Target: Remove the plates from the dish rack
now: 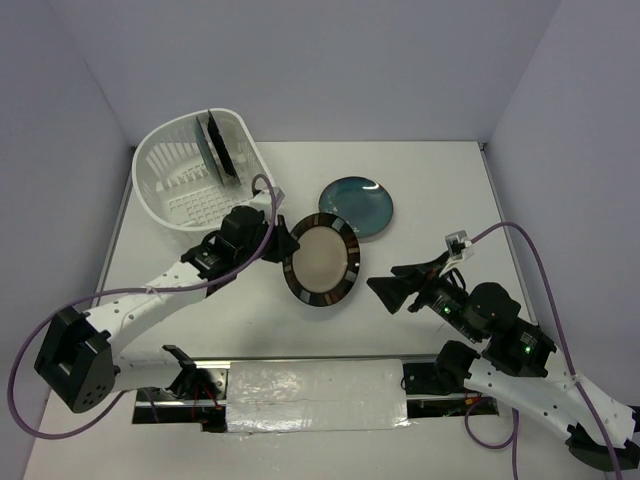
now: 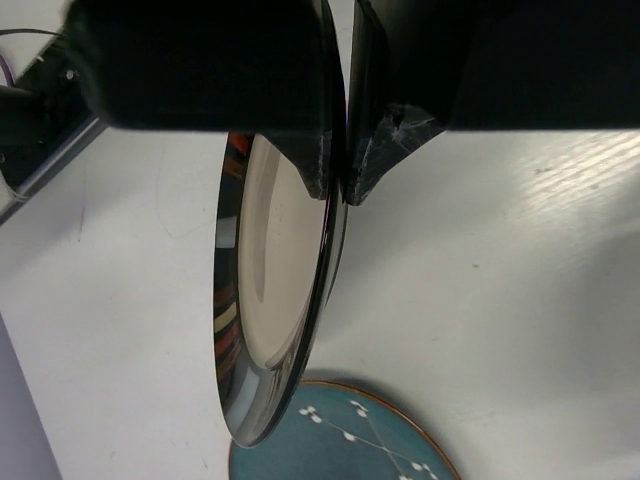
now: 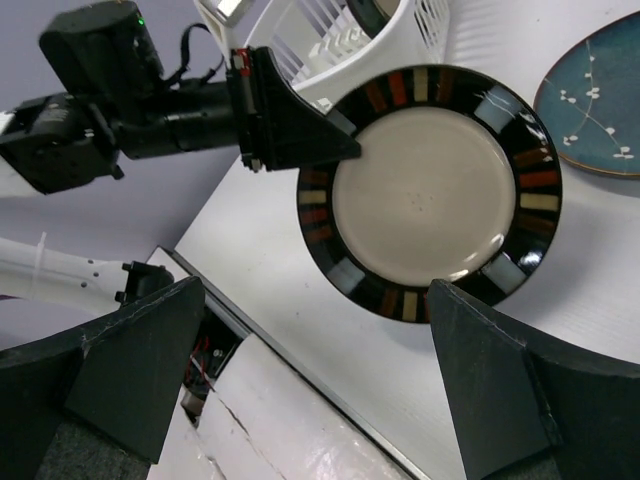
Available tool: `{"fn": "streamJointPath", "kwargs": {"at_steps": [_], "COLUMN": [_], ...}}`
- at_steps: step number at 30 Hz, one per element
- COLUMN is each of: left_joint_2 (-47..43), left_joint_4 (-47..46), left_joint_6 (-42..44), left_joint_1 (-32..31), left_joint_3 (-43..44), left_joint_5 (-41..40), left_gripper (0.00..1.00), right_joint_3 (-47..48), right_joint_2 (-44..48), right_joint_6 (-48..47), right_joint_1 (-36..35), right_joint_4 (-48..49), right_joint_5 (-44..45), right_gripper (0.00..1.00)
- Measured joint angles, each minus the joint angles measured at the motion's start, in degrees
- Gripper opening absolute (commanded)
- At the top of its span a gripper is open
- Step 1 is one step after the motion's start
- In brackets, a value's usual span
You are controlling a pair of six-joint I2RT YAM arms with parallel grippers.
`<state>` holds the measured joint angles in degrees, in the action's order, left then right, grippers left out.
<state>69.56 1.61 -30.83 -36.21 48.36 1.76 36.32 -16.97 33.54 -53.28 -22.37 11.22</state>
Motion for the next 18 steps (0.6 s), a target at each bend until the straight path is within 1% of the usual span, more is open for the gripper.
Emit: {"fn": "streamJointPath", "kwargs": {"at_steps": [4,7,13,17,18], "left_joint_2": [2.2,3.8,5.4,8.6,9.5], "left_joint_4": [-5.6,-8.1,-12.5,-16.3,-17.5], "left_joint_6": [-2.7,-4.1,-5.2,-7.3,-8.2], "left_joint_1": [-1.4,-2.7,-5.0,-5.8,-5.9], "left_joint_3": [-3.4,-4.9,-8.3,-10.3,-10.4], "left_joint_5": [2.3,3.5,2.9,2.7,3.0], "left_gripper": [0.0,0.0,0.0,0.0,0.01], "right_joint_3": [0.0,0.0,0.0,0.0,0.0], "right_joint_2": [0.0,0.0,0.0,0.0,0.0], "right_joint_6": [0.0,0.0,0.0,0.0,0.0], "right_joint_1": [0.0,0.0,0.0,0.0,0.0], "right_joint_4": [-0.1,-0.3,-0.9,-0.9,-0.9], "right_joint_5": [0.2,0.2,0.2,0.2,0.2], "right_gripper": [1.0,1.0,1.0,1.0,1.0]}}
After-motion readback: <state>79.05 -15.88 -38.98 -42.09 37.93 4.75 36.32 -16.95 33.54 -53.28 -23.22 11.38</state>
